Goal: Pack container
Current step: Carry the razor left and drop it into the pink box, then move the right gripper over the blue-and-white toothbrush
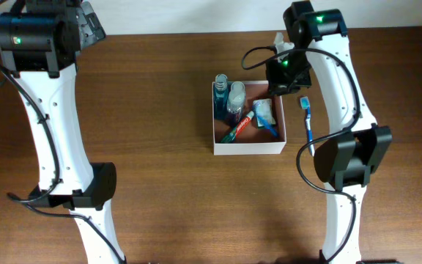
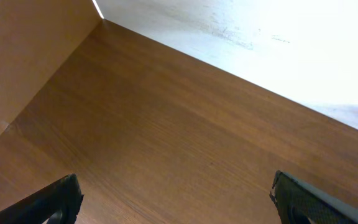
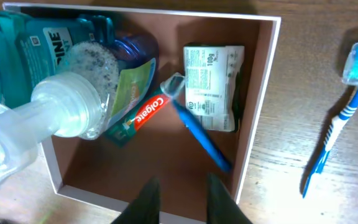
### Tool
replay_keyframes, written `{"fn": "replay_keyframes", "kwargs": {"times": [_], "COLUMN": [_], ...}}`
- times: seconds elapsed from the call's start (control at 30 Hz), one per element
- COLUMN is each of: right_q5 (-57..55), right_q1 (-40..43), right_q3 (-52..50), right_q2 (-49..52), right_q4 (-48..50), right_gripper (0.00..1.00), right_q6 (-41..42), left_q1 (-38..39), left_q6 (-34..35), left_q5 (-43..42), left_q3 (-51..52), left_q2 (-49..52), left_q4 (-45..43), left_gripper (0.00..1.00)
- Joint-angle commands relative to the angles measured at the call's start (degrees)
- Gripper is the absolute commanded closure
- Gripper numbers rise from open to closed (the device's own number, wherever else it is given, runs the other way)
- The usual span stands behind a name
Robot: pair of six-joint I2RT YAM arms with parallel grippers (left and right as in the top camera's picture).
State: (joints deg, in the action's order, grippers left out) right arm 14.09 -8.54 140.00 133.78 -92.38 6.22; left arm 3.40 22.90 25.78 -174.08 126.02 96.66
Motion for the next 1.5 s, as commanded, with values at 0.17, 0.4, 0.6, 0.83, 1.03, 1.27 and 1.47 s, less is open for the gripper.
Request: {"fn": "replay_keyframes", "kwargs": {"times": [0.17, 0.4, 0.6, 0.83, 1.03, 1.27, 1.47], "right_q5": [-3.5, -3.5, -12.2, -14.1, -16.3, -16.3, -16.3], "right_q1": [0.8, 6.1, 9.2, 9.3, 9.4, 9.4, 9.4], "right_q3": [-0.5, -0.5, -0.9, -6.4, -16.7, -23.9, -26.9], "right_q2": [-1.4, -1.4, -1.2, -1.2, -1.2, -1.2, -1.2], "right_q4": [0.0, -1.4, -3.0, -2.5, 2.9, 7.8, 10.2], "right_gripper": [0.73, 0.69, 0.69, 0.68, 0.68, 0.68, 0.68], "right_q6": [0.3, 0.5, 0.0, -1.5, -1.5, -1.5, -1.4], "left_q1": [-0.2, -0.2, -0.2, -0.2, -0.2, -0.2, -0.2], "left_q6": [-0.7, -0.7, -0.7, -0.7, -0.7, -0.7, -0.7], "left_q5": [0.8, 0.8, 0.8, 0.8, 0.8, 0.8, 0.8], "left_q3": [0.3, 0.3, 0.3, 0.3, 0.3, 0.3, 0.3], "left_q2": [0.1, 0.1, 0.1, 0.1, 0.1, 0.1, 0.1], "left_q4": [0.0, 0.0, 0.0, 0.0, 0.0, 0.0, 0.0], "left_gripper": [0.01, 0.01, 0.01, 0.01, 0.01, 0.01, 0.01]}}
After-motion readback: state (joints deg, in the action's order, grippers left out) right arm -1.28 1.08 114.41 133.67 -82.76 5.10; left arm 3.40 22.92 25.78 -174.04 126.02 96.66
